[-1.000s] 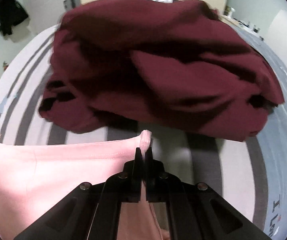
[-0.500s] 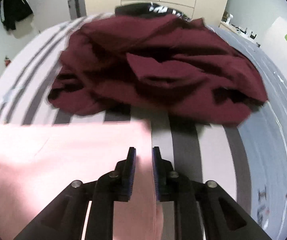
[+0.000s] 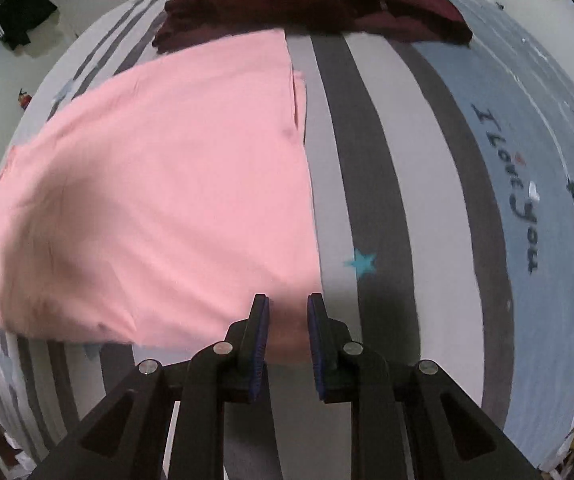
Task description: Fold clothes
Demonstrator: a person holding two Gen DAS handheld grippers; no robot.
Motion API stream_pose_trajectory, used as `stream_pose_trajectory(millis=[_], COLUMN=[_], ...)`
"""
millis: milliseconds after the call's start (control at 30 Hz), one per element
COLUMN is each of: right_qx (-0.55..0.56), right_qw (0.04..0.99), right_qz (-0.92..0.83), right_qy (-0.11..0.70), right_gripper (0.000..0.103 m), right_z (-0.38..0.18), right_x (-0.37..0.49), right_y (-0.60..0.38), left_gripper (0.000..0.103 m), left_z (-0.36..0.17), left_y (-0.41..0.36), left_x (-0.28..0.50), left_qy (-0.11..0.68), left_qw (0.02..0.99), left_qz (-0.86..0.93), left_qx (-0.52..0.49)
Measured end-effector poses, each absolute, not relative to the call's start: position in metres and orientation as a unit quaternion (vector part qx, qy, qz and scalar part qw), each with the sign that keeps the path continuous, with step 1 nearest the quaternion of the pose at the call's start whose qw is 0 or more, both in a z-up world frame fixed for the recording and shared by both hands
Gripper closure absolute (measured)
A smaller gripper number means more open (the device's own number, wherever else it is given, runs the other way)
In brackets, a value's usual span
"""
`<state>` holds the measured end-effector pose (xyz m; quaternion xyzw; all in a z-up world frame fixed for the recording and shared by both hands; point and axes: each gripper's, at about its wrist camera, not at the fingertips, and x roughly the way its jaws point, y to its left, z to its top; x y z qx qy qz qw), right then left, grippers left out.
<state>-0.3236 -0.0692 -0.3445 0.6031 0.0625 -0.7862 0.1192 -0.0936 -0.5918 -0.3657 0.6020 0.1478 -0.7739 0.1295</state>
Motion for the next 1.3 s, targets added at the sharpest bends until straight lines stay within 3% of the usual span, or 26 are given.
stream_pose_trajectory(millis=[33, 100, 133, 300, 567, 600, 667, 733, 1000, 1133, 1300], right_qx=[0.603, 0.605, 0.608, 0.604, 0.607, 0.606, 0.599, 0.587, 0.582, 0.576, 0.611], right_qw=[0.122, 0.130, 0.136, 0.149, 0.148, 0.154, 0.158, 0.153, 0.132, 0.128, 0.131], right_qz=[-0.785, -0.782, -0.779, -0.778, -0.778, -0.779, -0.783, -0.793, -0.802, -0.807, -0.780], right_qy=[0.068, 0.073, 0.072, 0.089, 0.057, 0.056, 0.060, 0.062, 0.032, 0.009, 0.009], right_gripper=[0.085, 0.091, 0.100, 0.103, 0.102, 0.100, 0.085, 0.080, 0.079, 0.061, 0.060], right_z=[-0.347, -0.351, -0.352, -0.345, -0.336, -0.336, -0.335, -0.334, -0.325, -0.315, -0.335], right_x=[-0.322, -0.321, -0.321, -0.314, -0.296, -0.293, -0.292, -0.293, -0.288, -0.287, -0.320], right_y=[-0.070, -0.071, -0.071, -0.063, -0.033, -0.036, -0.046, -0.055, -0.050, -0.039, -0.055], left_gripper=[0.083, 0.088, 0.095, 0.101, 0.096, 0.095, 0.085, 0.080, 0.079, 0.079, 0.075], left_z=[-0.371, -0.381, -0.383, -0.364, -0.367, -0.368, -0.371, -0.374, -0.379, -0.382, -0.387], left_y=[-0.591, -0.588, -0.589, -0.599, -0.601, -0.601, -0.601, -0.600, -0.606, -0.607, -0.606], left_x=[-0.093, -0.093, -0.092, -0.076, -0.061, -0.059, -0.056, -0.054, -0.035, -0.028, -0.022], left_qy=[0.139, 0.122, 0.124, 0.137, 0.149, 0.151, 0.154, 0.157, 0.167, 0.168, 0.161], left_qw=[0.128, 0.126, 0.123, 0.108, 0.108, 0.108, 0.110, 0.111, 0.106, 0.104, 0.095], left_qz=[-0.770, -0.761, -0.760, -0.772, -0.767, -0.766, -0.764, -0.761, -0.755, -0.755, -0.756], left_qx=[0.610, 0.625, 0.626, 0.611, 0.614, 0.615, 0.617, 0.619, 0.626, 0.626, 0.628])
